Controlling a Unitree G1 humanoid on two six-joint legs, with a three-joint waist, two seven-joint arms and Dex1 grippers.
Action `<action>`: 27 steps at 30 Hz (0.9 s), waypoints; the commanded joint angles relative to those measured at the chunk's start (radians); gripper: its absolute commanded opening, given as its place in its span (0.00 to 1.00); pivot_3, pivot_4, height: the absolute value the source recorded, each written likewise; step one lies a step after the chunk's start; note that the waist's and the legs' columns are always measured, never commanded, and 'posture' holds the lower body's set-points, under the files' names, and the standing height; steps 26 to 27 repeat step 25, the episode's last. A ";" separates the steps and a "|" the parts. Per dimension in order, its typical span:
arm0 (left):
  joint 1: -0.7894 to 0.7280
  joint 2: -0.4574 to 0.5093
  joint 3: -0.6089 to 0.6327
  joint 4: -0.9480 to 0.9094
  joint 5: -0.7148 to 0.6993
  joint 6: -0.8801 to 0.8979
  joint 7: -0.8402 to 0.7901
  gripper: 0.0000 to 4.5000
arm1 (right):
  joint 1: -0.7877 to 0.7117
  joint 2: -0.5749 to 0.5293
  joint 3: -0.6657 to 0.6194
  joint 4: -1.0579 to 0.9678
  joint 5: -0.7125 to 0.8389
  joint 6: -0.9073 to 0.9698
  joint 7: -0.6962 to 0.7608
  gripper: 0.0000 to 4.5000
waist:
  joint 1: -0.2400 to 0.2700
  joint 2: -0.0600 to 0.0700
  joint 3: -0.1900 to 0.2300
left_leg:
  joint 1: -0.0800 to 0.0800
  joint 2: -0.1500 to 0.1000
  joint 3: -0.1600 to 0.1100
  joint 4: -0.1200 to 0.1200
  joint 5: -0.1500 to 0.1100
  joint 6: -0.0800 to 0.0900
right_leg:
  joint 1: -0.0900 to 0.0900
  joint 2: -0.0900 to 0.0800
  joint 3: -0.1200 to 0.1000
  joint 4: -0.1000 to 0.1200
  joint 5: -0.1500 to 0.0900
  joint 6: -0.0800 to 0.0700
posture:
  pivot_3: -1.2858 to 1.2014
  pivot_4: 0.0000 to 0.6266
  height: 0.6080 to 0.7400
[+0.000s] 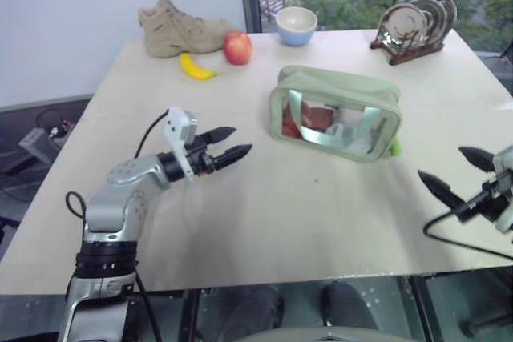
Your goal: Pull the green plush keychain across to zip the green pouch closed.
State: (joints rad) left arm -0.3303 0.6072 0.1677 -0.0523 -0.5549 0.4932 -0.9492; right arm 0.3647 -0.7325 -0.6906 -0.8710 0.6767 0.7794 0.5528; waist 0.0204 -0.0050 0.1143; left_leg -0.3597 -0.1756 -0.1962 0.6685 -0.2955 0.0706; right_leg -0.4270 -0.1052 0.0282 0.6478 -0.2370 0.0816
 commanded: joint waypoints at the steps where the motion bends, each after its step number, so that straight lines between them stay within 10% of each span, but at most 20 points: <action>1: 0.002 0.029 0.029 -0.043 -0.019 -0.020 -0.024 0.82 | 0.046 -0.009 -0.084 -0.055 0.012 -0.005 0.017 1.00 | 0.006 0.000 0.000 | 0.000 0.000 0.000 0.000 0.000 0.000 | 0.000 0.000 0.000 -0.001 0.000 0.000 | 0.52 0.24 1.00; 27: -0.013 0.024 0.021 -0.050 -0.020 -0.012 -0.036 0.82 | 0.082 -0.011 -0.091 -0.047 0.017 -0.002 0.002 1.00 | 0.019 -0.003 0.004 | 0.000 0.001 0.000 -0.001 -0.001 -0.001 | 0.001 0.000 -0.003 -0.003 0.000 0.000 | 0.52 0.24 1.00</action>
